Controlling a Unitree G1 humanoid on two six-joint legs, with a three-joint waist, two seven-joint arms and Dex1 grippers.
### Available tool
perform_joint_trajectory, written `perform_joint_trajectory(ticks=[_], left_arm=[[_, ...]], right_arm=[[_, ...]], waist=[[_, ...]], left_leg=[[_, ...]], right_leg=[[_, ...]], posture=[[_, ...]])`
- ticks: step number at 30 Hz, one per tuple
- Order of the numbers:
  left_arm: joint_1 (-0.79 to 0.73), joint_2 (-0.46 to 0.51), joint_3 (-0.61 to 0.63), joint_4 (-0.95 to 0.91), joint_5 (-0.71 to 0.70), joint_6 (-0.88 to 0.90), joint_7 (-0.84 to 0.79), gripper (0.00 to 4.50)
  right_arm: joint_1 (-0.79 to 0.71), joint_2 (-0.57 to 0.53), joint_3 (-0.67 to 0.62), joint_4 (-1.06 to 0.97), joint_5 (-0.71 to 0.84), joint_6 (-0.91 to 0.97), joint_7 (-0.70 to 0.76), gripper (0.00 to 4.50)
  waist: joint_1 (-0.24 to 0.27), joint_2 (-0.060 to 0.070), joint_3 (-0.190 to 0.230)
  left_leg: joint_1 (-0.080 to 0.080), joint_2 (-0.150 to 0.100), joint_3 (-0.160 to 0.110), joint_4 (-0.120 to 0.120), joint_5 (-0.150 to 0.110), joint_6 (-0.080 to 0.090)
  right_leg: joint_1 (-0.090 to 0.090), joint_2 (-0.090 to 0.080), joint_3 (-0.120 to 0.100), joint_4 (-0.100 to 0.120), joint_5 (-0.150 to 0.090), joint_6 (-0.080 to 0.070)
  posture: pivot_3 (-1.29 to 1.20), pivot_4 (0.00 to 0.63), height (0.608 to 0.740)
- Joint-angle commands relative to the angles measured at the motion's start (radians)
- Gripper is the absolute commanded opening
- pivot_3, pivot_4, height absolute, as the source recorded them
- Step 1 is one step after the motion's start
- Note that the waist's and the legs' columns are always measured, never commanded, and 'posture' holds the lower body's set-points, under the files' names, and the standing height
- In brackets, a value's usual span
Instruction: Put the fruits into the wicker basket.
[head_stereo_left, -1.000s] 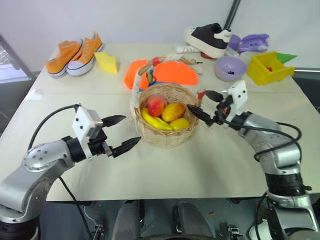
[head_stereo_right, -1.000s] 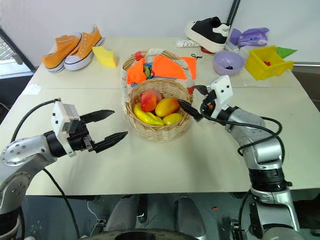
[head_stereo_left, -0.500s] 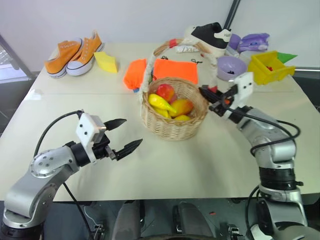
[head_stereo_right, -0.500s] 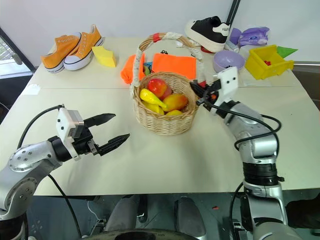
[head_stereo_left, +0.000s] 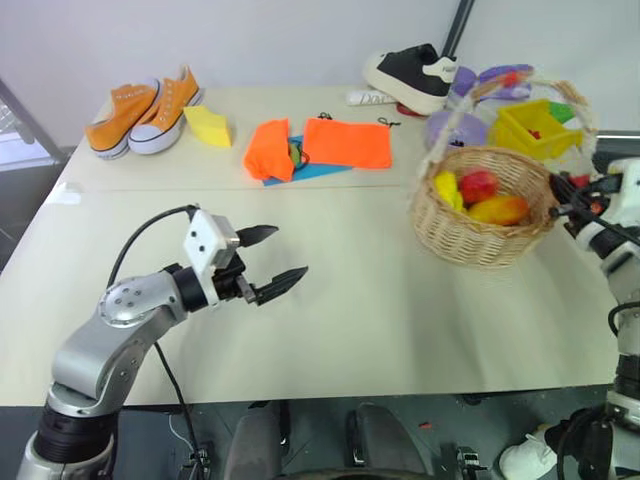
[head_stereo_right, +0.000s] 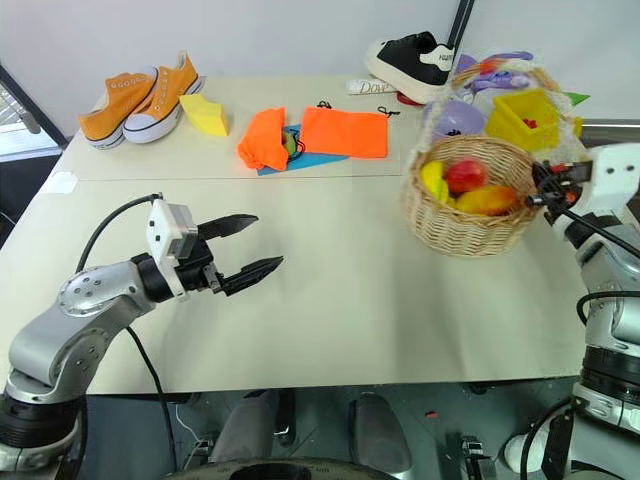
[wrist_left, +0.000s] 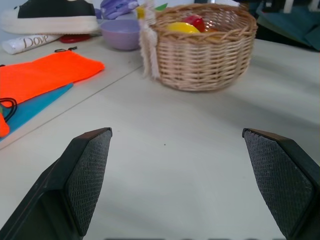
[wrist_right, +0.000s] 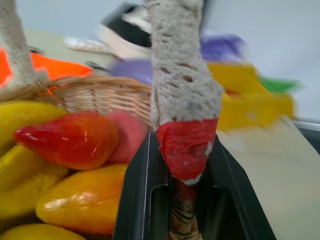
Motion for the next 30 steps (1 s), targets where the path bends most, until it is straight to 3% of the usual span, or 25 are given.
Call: perform_joint_trajectory(ticks=[1, 7, 14, 19, 22, 30], left_arm=[[-0.015, -0.005, -0.005, -0.002, 0.014, -0.03, -0.009, 4.5], [-0.009, -0.003, 0.01, 0.032, 0.011, -0.032, -0.023, 4.5], [0.003, -0.005, 0.072, 0.129, 0.025, -0.05, -0.006, 4.5], [0.034, 0.004, 0.123, 0.221, 0.087, -0.1, 0.026, 4.5], [0.072, 0.021, 0.166, 0.299, 0.134, -0.133, 0.043, 4.5], [0.225, 0.007, 0.25, 0.285, 0.184, -0.202, 0.082, 4.5]], right_arm=[[0.004, 0.001, -0.047, -0.02, 0.019, -0.035, -0.009, 2.01], [0.121, -0.027, -0.083, -0.103, 0.004, -0.059, 0.023, 4.48], [0.33, -0.059, -0.235, -0.226, 0.085, -0.067, 0.149, 4.48], [0.451, -0.075, -0.28, -0.37, 0.256, 0.026, 0.308, 4.48], [0.487, -0.088, -0.184, -0.473, 0.326, 0.085, 0.376, 4.48], [0.377, -0.021, 0.148, -0.517, 0.266, 0.072, 0.344, 4.48]], waist=[[0.001, 0.001, 0.0], [0.008, 0.001, 0.0], [0.005, 0.001, -0.001], [-0.001, 0.001, -0.001], [-0.002, 0.001, -0.001], [0.005, -0.001, -0.001]], left_leg=[[0.0, 0.0, 0.0, 0.0, 0.0, 0.0], [0.0, 0.0, 0.0, 0.0, 0.0, 0.0], [0.001, 0.0, 0.0, 0.0, 0.0, 0.0], [0.008, 0.0, 0.001, -0.002, 0.0, 0.0], [0.009, 0.001, 0.003, -0.002, -0.001, 0.0], [0.008, 0.001, 0.003, -0.002, -0.001, 0.0]], right_leg=[[0.0, 0.0, 0.0, 0.0, 0.0, 0.0], [0.001, 0.0, 0.0, 0.0, 0.0, 0.0], [0.002, 0.0, 0.0, 0.0, 0.0, 0.001], [0.006, 0.001, 0.002, 0.0, -0.001, 0.001], [0.007, 0.0, 0.004, 0.0, -0.001, 0.0], [0.005, -0.002, 0.004, -0.001, -0.001, -0.001]], posture=[[0.0, 0.15, 0.733], [0.0, 0.15, 0.733], [0.0, 0.15, 0.733], [0.0, 0.15, 0.733], [0.0, 0.15, 0.733], [0.0, 0.15, 0.733]])
